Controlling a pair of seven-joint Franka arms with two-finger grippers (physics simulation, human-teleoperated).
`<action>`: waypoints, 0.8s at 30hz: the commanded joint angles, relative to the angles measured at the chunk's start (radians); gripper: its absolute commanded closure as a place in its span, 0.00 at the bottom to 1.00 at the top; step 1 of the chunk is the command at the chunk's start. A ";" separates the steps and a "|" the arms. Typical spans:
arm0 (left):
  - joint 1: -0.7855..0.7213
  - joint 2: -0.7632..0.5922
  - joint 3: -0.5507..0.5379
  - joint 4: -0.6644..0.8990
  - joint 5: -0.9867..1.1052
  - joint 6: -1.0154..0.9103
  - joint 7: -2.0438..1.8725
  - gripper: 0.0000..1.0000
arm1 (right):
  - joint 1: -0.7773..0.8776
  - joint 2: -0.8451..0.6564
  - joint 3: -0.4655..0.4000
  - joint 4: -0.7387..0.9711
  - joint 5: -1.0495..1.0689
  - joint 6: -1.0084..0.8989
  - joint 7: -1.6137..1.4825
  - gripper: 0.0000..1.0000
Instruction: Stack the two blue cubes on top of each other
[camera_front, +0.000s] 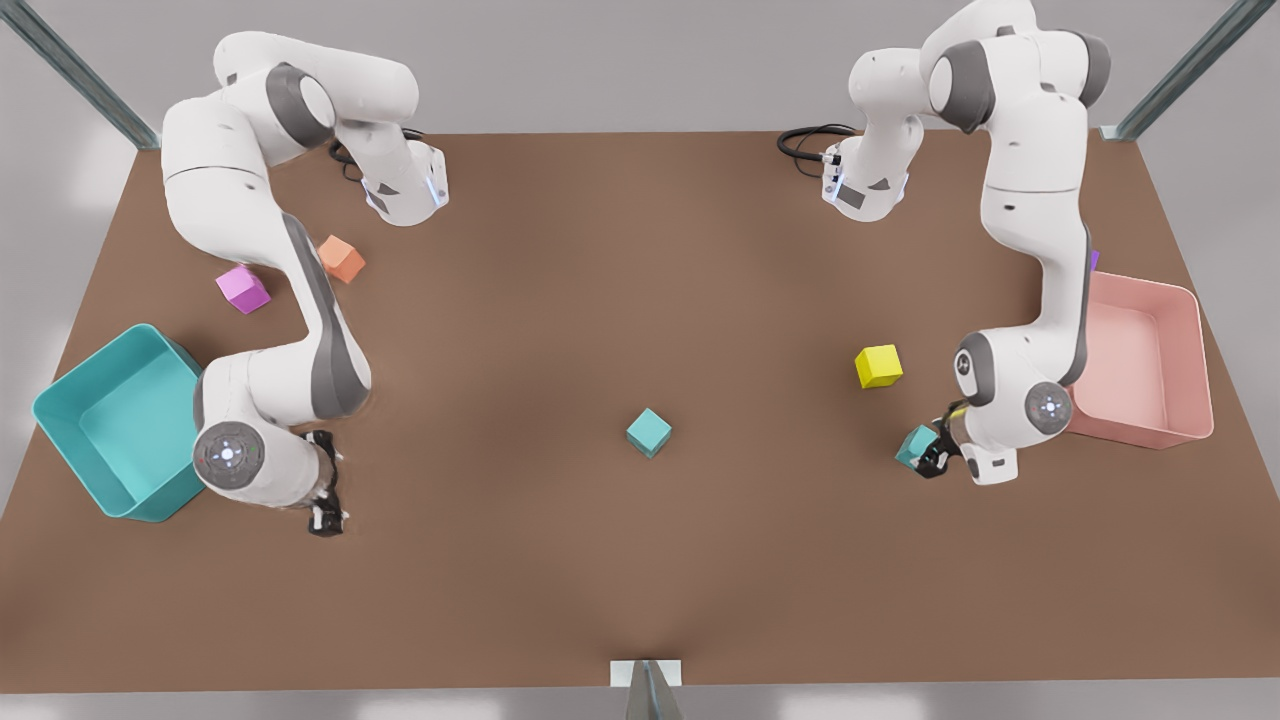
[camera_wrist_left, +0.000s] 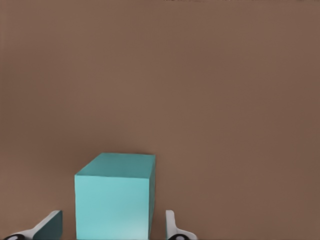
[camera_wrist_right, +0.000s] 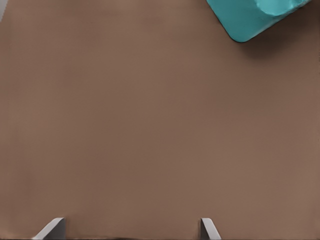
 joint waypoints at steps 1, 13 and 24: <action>0.000 0.012 0.000 0.001 0.003 0.036 -0.224 0.00 | -0.010 -0.191 -0.022 -0.077 0.089 -0.112 -1.678 0.00; 0.000 0.070 0.000 0.007 0.003 0.042 -0.225 0.47 | 0.097 -0.565 -0.220 -0.338 0.214 -0.201 -1.655 0.00; -0.342 0.027 -0.248 0.341 0.154 -0.340 -0.417 0.46 | 0.103 -0.544 -0.227 -0.249 0.176 -0.274 -1.567 0.00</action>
